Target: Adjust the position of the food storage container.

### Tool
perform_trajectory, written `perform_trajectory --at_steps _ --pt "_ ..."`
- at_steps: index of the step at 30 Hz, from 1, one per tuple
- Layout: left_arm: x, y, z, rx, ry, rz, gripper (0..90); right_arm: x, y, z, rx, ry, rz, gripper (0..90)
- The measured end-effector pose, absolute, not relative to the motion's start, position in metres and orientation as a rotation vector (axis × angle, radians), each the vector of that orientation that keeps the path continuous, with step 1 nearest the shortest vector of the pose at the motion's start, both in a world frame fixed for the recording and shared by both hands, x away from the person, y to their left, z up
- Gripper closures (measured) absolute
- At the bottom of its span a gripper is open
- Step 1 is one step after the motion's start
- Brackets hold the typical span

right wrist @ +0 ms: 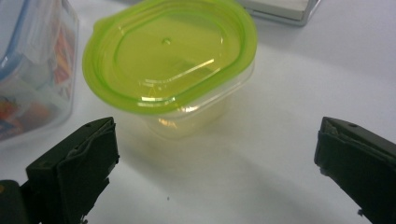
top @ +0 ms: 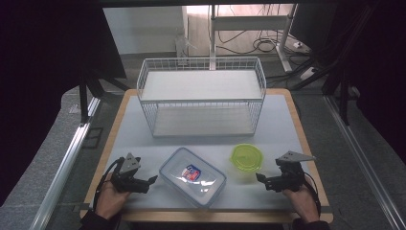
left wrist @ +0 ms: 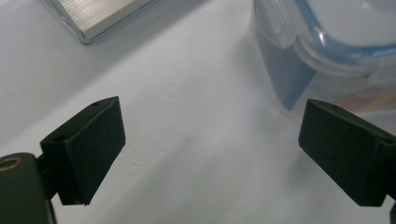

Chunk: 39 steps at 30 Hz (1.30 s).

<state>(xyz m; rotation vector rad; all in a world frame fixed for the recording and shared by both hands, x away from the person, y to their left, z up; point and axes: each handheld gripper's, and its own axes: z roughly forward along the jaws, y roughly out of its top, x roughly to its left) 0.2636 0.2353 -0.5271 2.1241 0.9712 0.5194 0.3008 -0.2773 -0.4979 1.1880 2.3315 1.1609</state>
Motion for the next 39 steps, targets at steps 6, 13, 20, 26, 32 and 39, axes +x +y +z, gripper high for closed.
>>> perform_trajectory --at_steps 6,13,20,26,32,39 --pt "0.265 0.238 -0.53 2.126 0.97 0.546 6.8 0.303 -0.277 -0.501 1.221 2.316 1.111 0.0" --pt "0.265 0.236 -0.531 2.109 0.928 0.58 5.6 0.302 -0.275 -0.499 1.204 2.319 1.103 0.0" --pt "0.265 0.237 -0.53 2.077 0.94 0.573 5.3 0.302 -0.275 -0.494 1.191 2.331 1.097 0.7" --pt "0.264 0.237 -0.529 2.079 0.927 0.58 5.1 0.303 -0.274 -0.487 1.199 2.3 1.117 9.9" --pt "0.264 0.235 -0.53 2.084 0.912 0.584 5.0 0.304 -0.271 -0.471 1.14 2.281 1.124 28.3" --pt "0.263 0.234 -0.529 2.091 0.906 0.604 4.7 0.308 -0.262 -0.462 1.125 2.306 1.151 46.5"
